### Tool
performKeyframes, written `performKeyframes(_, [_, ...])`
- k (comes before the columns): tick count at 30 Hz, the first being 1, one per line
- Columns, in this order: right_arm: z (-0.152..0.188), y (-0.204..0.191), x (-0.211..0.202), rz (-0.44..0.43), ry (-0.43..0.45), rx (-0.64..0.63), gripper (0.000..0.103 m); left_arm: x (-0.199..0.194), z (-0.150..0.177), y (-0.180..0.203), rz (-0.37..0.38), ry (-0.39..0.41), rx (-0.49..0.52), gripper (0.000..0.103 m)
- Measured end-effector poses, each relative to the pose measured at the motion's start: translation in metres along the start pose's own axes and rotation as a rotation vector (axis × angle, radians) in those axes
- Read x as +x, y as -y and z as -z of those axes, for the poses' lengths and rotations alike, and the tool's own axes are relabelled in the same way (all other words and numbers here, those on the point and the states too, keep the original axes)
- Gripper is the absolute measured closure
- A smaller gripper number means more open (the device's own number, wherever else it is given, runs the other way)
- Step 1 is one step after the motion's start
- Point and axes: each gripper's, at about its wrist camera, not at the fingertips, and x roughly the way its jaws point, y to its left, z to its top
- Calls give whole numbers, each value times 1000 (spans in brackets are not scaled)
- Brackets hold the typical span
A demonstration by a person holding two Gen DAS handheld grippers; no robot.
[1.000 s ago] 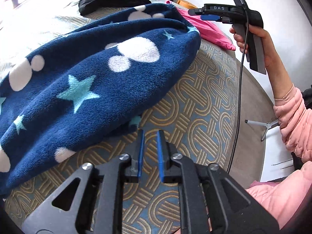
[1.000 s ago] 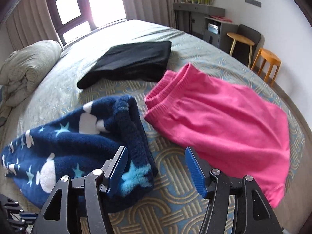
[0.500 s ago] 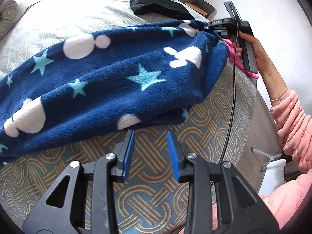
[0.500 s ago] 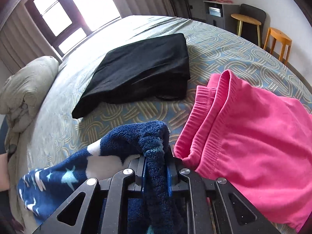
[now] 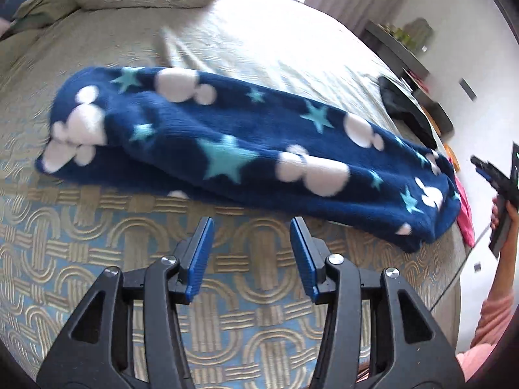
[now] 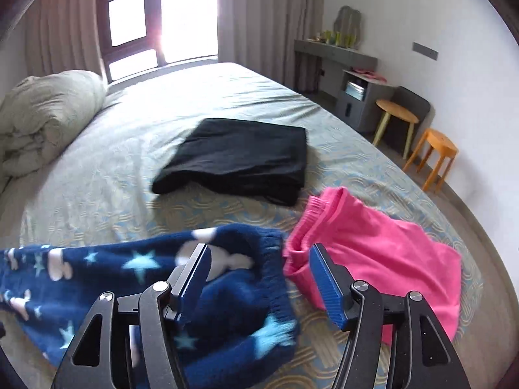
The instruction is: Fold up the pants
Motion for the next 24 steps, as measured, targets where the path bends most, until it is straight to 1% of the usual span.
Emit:
performKeyframes(2, [3,-48,-6,-139,-20,-64,38,-12,1,-38,-45,43,-89,53])
performKeyframes(4, [19,-108,-8,-263,-60,-162,38,-23,2,-72,-64,81,-161,53])
performKeyframes(7, [57,-200,-12,-397,-110,-351,38,-38,5,-111,-67,134,-242,53])
performKeyframes(10, [95,-281,-17,-499,-133,-511,38,-44,6,-138,-61,161,-275,53])
performKeyframes(13, [121,-348,-24,-540,-153,-616,38,-39,1,-158,-47,165,-275,53])
performKeyframes(16, [136,-401,-30,-560,-156,-722,38,-29,-17,-169,-69,182,-263,53])
performKeyframes(17, [139,-416,-28,-563,-163,-753,38,-25,-25,-175,-66,192,-260,53])
performKeyframes(20, [144,-451,-21,-513,-172,-828,38,-12,-51,-190,-43,211,-251,52])
performKeyframes(24, [143,-471,-13,-494,-188,-847,38,14,-82,-197,-11,200,-210,52])
